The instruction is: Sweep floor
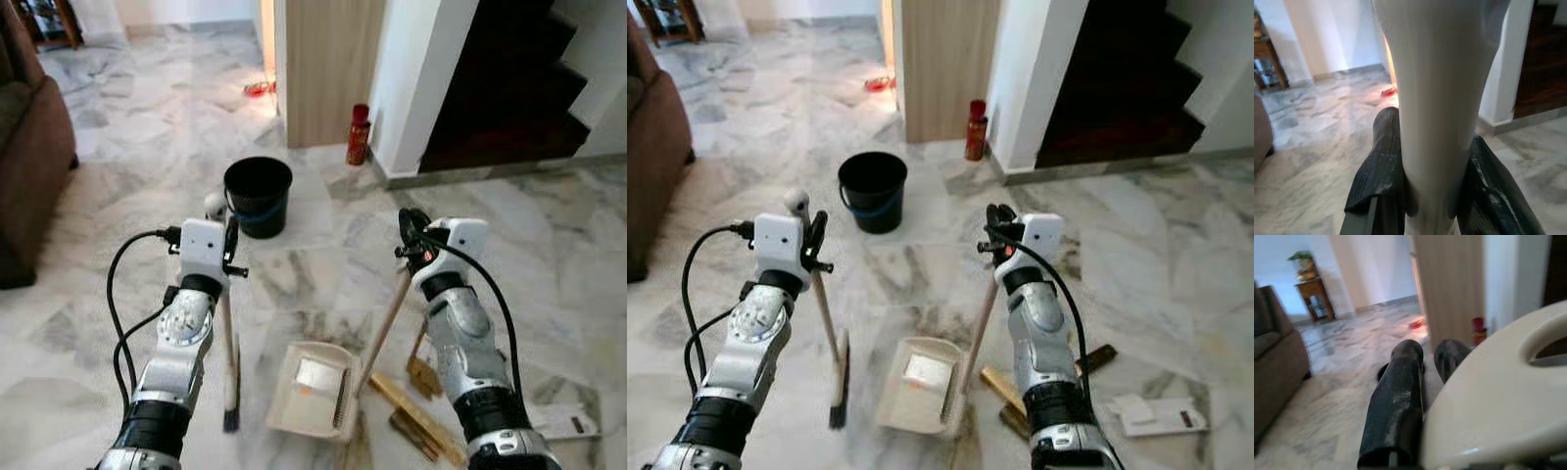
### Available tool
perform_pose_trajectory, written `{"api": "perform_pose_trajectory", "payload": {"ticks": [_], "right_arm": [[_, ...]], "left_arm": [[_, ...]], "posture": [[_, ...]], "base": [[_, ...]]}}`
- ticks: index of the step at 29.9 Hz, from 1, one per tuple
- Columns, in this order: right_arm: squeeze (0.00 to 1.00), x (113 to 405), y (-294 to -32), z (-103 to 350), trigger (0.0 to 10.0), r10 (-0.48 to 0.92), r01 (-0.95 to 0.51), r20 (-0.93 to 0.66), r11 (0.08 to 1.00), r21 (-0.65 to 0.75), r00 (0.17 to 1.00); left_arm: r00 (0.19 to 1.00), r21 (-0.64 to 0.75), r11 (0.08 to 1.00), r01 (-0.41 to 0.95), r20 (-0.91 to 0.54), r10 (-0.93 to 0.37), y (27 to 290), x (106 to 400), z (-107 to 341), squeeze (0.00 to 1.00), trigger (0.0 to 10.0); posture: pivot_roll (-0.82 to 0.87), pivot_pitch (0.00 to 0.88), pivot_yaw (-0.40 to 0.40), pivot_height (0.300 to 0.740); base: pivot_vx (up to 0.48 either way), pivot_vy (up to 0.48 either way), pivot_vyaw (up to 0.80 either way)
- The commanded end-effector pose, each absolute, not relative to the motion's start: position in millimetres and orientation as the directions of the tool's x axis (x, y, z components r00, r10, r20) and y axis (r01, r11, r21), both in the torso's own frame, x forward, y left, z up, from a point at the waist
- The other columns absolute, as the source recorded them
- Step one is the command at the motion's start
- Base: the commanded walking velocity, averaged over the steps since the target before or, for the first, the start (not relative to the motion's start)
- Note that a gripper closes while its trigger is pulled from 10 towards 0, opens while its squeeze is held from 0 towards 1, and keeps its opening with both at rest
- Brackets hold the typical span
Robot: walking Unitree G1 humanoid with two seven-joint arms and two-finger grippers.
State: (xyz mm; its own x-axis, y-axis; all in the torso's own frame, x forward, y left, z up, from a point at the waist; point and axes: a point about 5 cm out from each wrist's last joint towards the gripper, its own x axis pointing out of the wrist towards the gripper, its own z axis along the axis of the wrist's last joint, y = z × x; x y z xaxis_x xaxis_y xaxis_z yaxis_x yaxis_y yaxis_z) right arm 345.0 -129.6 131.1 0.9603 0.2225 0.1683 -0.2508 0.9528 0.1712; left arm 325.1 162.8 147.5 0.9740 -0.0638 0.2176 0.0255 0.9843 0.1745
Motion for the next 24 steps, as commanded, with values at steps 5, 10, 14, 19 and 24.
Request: {"api": "perform_pose_trajectory", "payload": {"ticks": [5,10,14,19,24], "right_arm": [[0.00,346.1,-134.0,142.7,10.0,0.224,-0.261,0.217,0.953,0.157,0.950],[0.00,345.7,-132.0,143.9,10.0,0.233,-0.270,0.223,0.951,0.152,0.946],[0.00,345.6,-131.3,143.9,10.0,0.237,-0.275,0.226,0.949,0.156,0.945],[0.00,344.9,-130.1,143.7,10.0,0.245,-0.283,0.227,0.947,0.155,0.943],[0.00,345.0,-129.9,143.6,10.0,0.247,-0.286,0.226,0.945,0.160,0.942]], "left_arm": [[0.965,0.192,0.981,0.022,0.252,-0.071,162.0,325.9,156.7,0.00,10.0],[0.965,0.193,0.981,0.023,0.253,-0.072,162.3,326.0,157.3,0.00,10.0],[0.964,0.195,0.981,0.021,0.254,-0.071,162.6,326.0,157.6,0.00,10.0],[0.964,0.195,0.981,0.020,0.255,-0.070,162.4,326.0,157.7,0.00,10.0],[0.964,0.193,0.981,0.021,0.255,-0.071,162.3,326.0,157.9,0.00,10.0]], "posture": [[0.04,0.085,-0.024,0.740],[0.04,0.085,-0.025,0.740],[0.04,0.085,-0.025,0.740],[0.04,0.085,-0.026,0.740],[0.04,0.085,-0.027,0.740]], "base": [[0.329,0.000,0.00],[0.332,0.000,0.44],[0.333,0.000,0.80],[0.337,0.000,0.80],[0.337,0.000,0.77]]}}
